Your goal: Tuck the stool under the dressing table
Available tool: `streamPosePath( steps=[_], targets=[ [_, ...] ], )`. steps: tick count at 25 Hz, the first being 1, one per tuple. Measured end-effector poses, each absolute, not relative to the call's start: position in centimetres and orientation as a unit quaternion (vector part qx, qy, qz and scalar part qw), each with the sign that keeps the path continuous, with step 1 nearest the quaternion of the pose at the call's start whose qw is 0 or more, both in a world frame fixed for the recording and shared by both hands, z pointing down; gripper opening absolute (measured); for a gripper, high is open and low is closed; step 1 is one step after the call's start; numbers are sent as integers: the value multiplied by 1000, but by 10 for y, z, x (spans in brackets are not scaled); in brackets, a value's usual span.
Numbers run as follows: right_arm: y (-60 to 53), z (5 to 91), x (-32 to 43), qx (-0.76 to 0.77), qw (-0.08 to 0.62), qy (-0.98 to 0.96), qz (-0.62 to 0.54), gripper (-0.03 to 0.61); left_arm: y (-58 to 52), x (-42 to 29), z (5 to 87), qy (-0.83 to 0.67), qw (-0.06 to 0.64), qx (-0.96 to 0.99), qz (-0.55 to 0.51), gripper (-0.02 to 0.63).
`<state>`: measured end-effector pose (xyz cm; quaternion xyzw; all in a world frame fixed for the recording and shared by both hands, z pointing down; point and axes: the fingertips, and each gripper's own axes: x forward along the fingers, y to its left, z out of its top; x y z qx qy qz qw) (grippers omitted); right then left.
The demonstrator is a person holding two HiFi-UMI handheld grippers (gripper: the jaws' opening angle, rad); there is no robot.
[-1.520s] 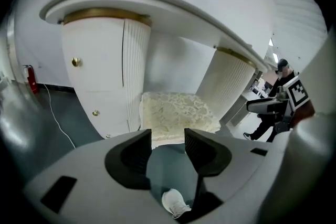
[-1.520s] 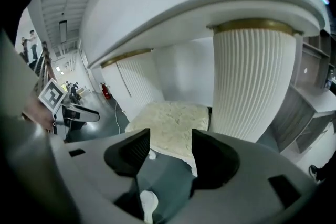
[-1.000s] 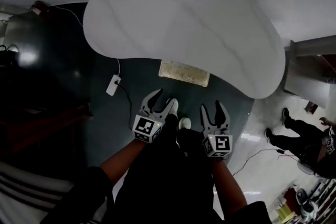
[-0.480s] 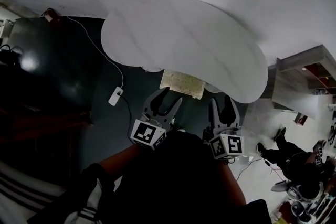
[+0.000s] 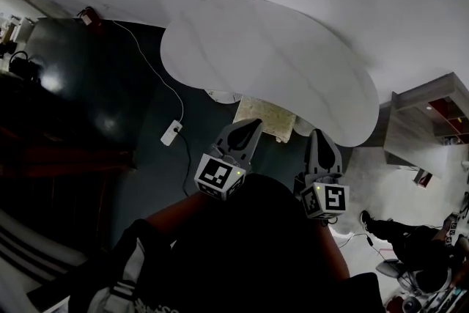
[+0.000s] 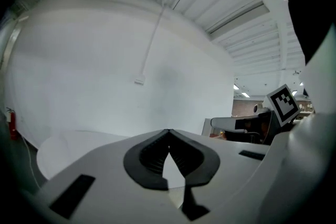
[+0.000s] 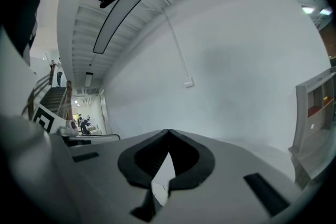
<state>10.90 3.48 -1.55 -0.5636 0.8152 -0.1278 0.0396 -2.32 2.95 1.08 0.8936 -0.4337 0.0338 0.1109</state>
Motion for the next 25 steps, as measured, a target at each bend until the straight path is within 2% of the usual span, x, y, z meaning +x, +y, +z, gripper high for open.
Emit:
streamPosePath(
  steps=[7,25],
  targets=[
    [50,-23,123,-580,5,811,-79,37,42,-17,11,-444,120,887,33,15],
    [106,-33,150,-580,15,812,-55,35,96,24,-1,-457,81,884,52,15]
  ],
)
